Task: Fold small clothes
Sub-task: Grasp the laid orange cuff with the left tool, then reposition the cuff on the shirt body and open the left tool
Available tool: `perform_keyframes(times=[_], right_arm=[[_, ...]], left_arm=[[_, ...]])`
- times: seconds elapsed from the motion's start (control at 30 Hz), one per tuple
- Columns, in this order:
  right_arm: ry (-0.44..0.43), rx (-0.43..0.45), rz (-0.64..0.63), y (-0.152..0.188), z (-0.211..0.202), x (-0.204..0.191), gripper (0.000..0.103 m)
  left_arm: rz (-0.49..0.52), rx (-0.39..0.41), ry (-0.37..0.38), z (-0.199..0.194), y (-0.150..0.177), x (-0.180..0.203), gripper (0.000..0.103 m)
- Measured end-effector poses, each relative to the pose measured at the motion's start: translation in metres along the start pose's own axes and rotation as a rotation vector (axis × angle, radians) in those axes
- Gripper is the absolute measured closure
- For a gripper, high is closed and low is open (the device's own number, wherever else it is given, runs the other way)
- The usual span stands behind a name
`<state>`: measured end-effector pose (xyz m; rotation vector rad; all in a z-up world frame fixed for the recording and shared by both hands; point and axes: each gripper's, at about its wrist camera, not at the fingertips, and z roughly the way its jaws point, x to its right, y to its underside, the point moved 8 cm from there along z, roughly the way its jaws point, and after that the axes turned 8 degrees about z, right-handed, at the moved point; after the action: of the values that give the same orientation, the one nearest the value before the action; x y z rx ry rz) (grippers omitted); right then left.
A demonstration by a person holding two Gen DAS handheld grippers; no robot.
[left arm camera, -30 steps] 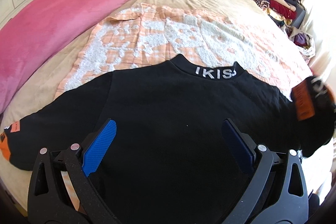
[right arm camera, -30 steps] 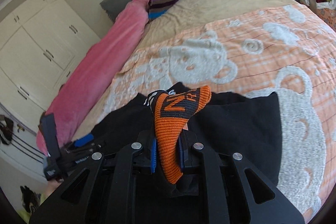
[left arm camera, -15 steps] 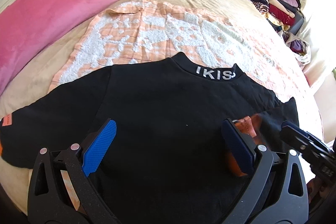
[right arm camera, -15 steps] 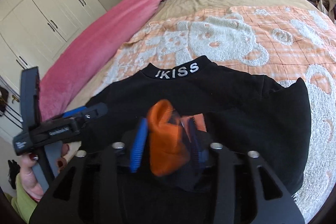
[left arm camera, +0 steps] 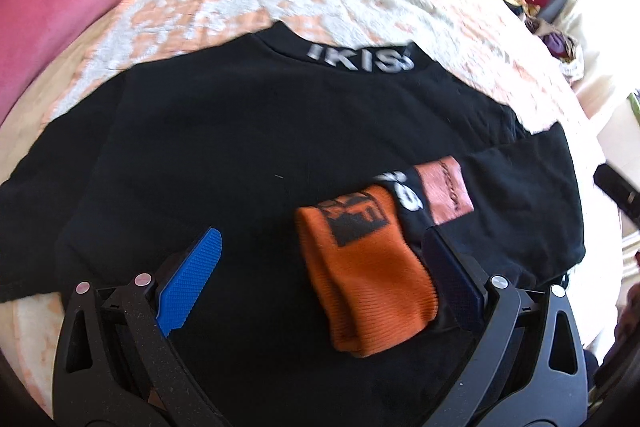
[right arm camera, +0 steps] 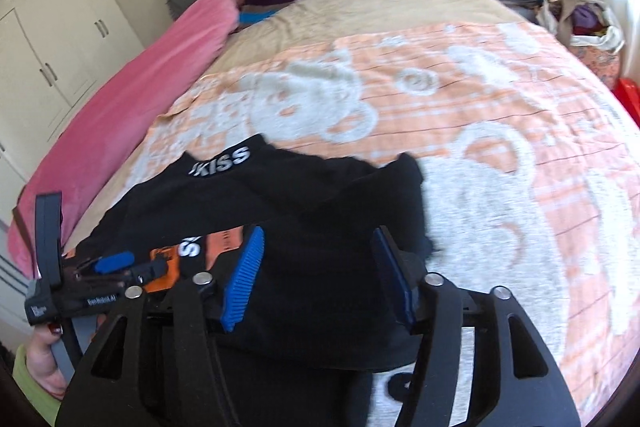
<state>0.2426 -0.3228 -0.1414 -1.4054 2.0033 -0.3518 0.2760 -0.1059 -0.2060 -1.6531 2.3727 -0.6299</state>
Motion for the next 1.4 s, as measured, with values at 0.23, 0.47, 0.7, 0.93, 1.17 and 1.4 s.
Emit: perform_keyframes(times=[0.23,0.47,0.7,0.93,1.17,1.4], right_arm=[[0.027,0.004,0.011,0.0,-0.002,0.014,0.042],[0.008,-0.026,-0.016,0.009,0.007,0.001,0.042],[-0.023,-0.036,-0.064,0.008,0.015,-0.026,0.042],[-0.013,-0.072,-0.128,0.014,0.036,-0.047,0.042],[-0.049,-0.113,-0.168,0.023,0.055,-0.065,0.042],[0.019,-0.208,-0.129,0.036,0.09,-0.047,0.039]], left_arm=[[0.086,0.036,0.003,0.011,0.006,0.032,0.081],[0.142,0.144,-0.051,-0.018,-0.019,0.018,0.092],[0.071,0.236,-0.142,-0.063,-0.049,-0.04,0.091],[0.02,0.096,-0.165,-0.033,-0.031,-0.077,0.09],[0.007,0.052,-0.176,-0.024,-0.021,-0.088,0.082],[-0.023,0.025,-0.169,-0.02,-0.016,-0.1,0.073]])
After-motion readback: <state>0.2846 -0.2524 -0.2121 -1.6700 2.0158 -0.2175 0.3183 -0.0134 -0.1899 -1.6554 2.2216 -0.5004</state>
